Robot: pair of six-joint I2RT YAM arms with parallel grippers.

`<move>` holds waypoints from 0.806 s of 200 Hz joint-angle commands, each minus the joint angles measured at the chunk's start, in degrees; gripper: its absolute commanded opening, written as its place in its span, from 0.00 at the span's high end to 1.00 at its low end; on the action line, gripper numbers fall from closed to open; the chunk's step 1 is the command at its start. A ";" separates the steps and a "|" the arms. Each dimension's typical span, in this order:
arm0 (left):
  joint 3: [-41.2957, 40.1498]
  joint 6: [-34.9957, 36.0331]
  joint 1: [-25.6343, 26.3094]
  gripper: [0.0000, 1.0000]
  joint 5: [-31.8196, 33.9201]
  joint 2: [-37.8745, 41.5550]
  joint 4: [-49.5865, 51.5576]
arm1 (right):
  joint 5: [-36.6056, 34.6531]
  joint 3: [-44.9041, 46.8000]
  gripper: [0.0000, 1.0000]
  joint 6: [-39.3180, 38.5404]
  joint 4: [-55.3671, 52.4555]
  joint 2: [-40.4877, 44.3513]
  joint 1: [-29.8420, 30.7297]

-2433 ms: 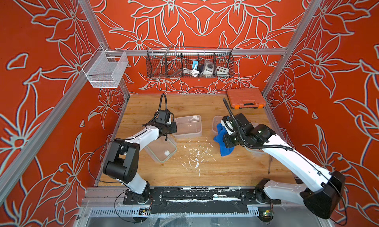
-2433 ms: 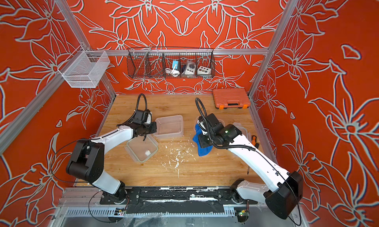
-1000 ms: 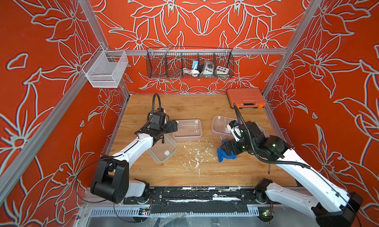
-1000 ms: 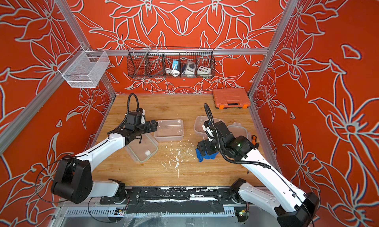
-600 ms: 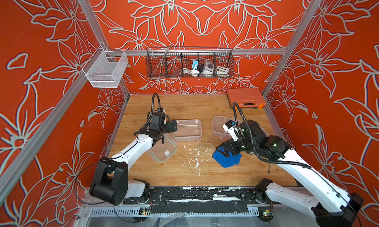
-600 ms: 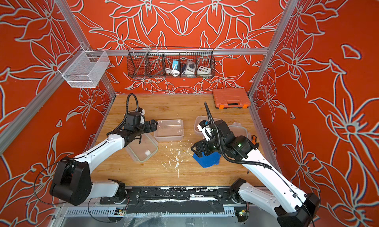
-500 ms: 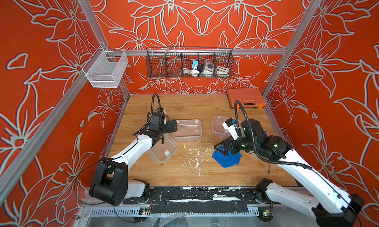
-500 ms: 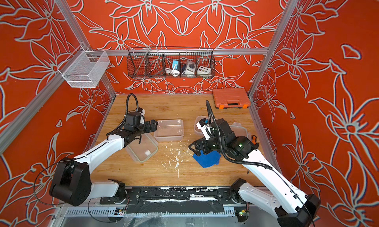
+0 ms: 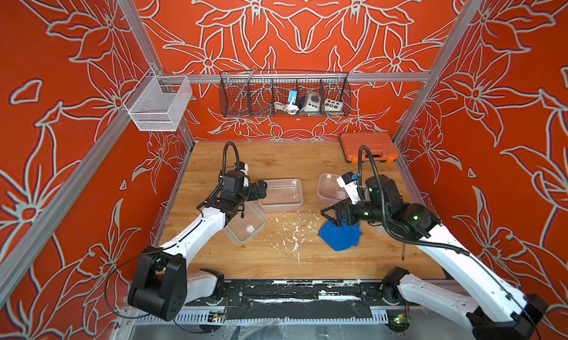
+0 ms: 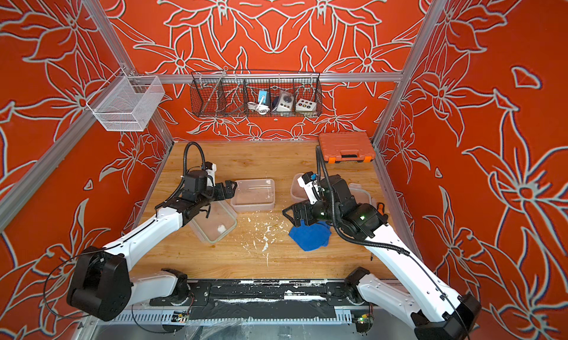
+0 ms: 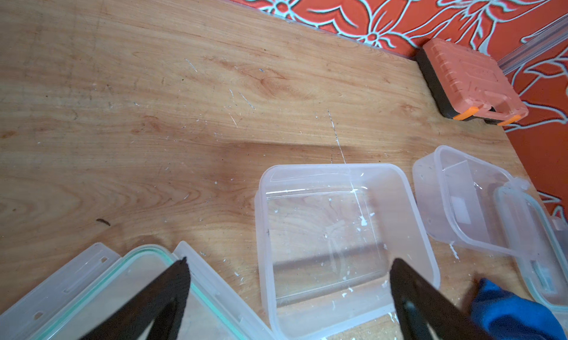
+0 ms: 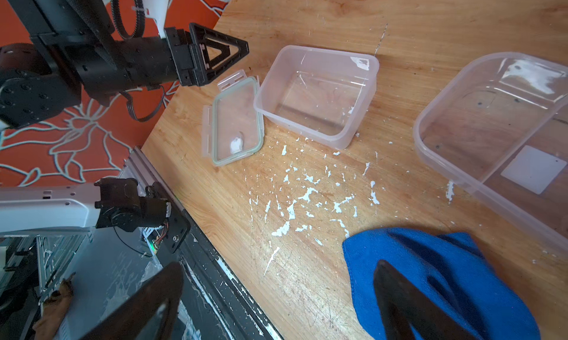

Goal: Wipe the insides of the lunch boxes
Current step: Reset both arms

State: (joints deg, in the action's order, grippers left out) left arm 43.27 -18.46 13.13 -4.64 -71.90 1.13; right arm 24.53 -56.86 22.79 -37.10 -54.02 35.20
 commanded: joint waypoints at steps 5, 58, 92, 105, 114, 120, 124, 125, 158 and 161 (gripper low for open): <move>-0.41 1.15 0.10 0.01 -2.47 -0.11 -1.77 | 2.12 1.61 0.02 -1.07 2.63 0.94 -0.95; -2.20 2.18 0.16 0.01 0.32 3.41 -3.58 | -36.55 7.92 0.02 -17.44 10.53 7.78 -3.92; -3.70 2.52 0.15 0.01 3.45 5.18 -5.05 | -43.96 22.75 0.02 -27.82 29.73 10.49 -10.18; -4.02 2.63 0.15 0.01 4.38 5.43 -5.17 | -44.10 25.57 0.02 -26.13 34.12 8.19 -13.68; -4.08 2.90 0.15 0.01 5.01 5.57 -5.17 | -44.13 26.17 0.02 -24.28 36.53 6.04 -16.34; -4.29 3.03 0.15 0.01 5.50 5.78 -5.22 | -44.48 27.04 0.01 -23.60 39.35 4.16 -18.06; -4.33 3.12 0.15 0.01 5.87 5.88 -5.31 | -44.72 27.83 0.02 -23.38 41.55 2.89 -19.14; -4.37 3.14 0.15 0.01 5.92 5.93 -5.37 | -44.73 28.06 0.02 -23.30 42.09 2.62 -19.44; -6.03 3.69 0.15 0.01 8.33 7.09 -7.34 | -44.61 32.25 0.02 -20.73 55.96 -7.47 -26.04; -6.15 3.76 0.10 0.01 8.53 7.19 -7.57 | -44.61 33.05 0.02 -20.68 58.04 -8.09 -26.39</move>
State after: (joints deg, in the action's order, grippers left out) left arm 38.37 -16.05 13.17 0.75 -66.24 -3.79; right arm -17.61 -27.07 0.78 4.56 -58.00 11.77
